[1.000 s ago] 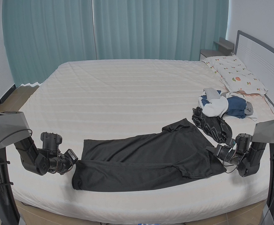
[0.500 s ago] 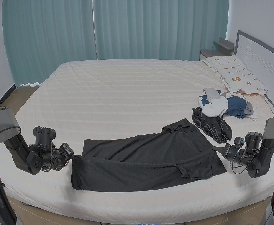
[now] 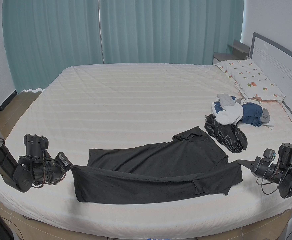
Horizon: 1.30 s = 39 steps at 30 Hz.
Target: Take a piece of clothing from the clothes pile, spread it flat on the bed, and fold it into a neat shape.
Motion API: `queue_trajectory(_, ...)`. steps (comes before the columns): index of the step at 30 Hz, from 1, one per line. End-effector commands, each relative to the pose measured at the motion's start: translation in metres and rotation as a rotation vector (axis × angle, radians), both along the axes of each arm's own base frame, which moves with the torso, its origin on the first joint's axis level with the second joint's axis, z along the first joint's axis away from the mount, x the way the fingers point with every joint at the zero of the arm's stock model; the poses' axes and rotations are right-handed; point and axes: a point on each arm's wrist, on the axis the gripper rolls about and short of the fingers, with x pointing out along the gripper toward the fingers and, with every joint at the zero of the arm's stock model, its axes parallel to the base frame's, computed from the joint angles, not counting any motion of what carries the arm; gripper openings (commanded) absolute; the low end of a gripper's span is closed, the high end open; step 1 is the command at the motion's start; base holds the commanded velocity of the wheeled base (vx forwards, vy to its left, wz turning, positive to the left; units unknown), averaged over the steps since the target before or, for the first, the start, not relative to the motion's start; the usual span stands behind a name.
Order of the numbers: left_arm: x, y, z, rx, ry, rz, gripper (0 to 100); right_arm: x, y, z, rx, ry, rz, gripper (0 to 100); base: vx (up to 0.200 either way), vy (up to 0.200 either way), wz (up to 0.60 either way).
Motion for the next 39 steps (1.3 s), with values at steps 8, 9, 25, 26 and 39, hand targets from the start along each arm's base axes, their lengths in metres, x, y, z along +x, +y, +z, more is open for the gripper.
queue_trajectory(8,-0.053,-0.004,0.024,-0.010,-0.048,-0.041,0,-0.041,-0.006,0.017,0.000,0.011,-0.037,0,0.000,0.000,0.00)
queue_trajectory(9,-0.057,-0.005,0.023,-0.010,-0.043,-0.046,0,-0.043,-0.006,0.017,0.001,0.014,-0.037,0,0.000,0.000,0.00)
queue_trajectory(25,-0.092,-0.003,0.009,0.022,0.033,-0.086,0,-0.073,-0.007,0.015,-0.087,0.145,-0.009,0,0.000,0.000,0.00)
queue_trajectory(26,-0.094,-0.003,0.010,0.021,0.033,-0.087,0,-0.075,-0.007,0.015,-0.099,0.149,-0.007,0,0.000,0.000,0.00)
queue_trajectory(39,-0.112,-0.001,-0.001,0.057,0.088,-0.116,0,-0.098,-0.010,0.021,-0.180,0.191,0.013,0,0.000,0.000,0.00)
